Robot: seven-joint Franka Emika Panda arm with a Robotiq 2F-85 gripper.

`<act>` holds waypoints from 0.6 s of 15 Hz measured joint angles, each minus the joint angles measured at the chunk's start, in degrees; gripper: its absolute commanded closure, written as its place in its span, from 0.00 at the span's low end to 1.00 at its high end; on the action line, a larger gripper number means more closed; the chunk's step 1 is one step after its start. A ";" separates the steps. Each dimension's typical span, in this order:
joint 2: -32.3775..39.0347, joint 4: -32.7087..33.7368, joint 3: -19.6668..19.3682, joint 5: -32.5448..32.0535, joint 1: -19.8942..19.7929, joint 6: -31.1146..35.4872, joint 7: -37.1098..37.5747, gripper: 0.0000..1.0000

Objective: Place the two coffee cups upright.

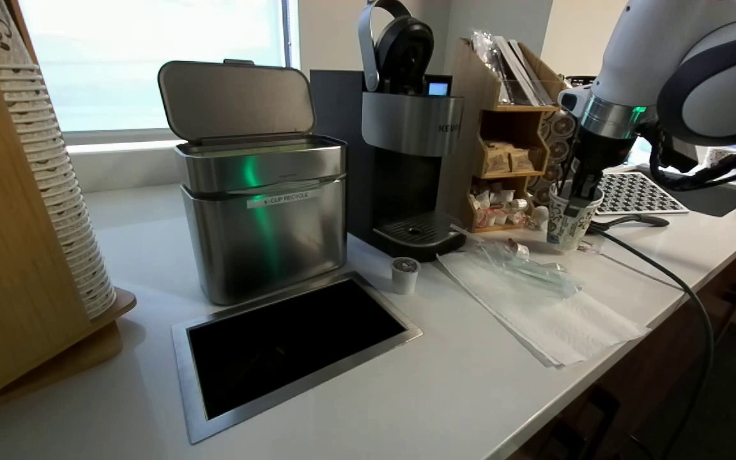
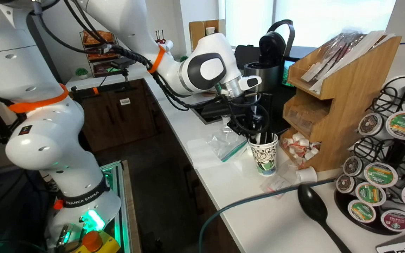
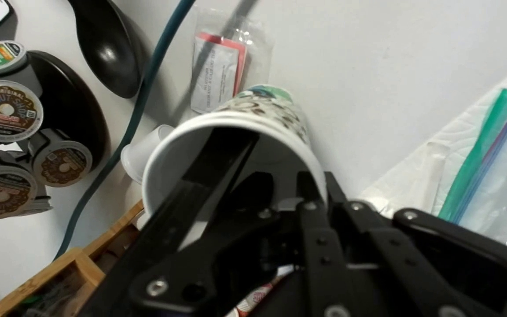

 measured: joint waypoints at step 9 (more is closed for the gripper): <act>0.01 -0.38 0.44 10.68 0.96 2.34 -3.83 0.99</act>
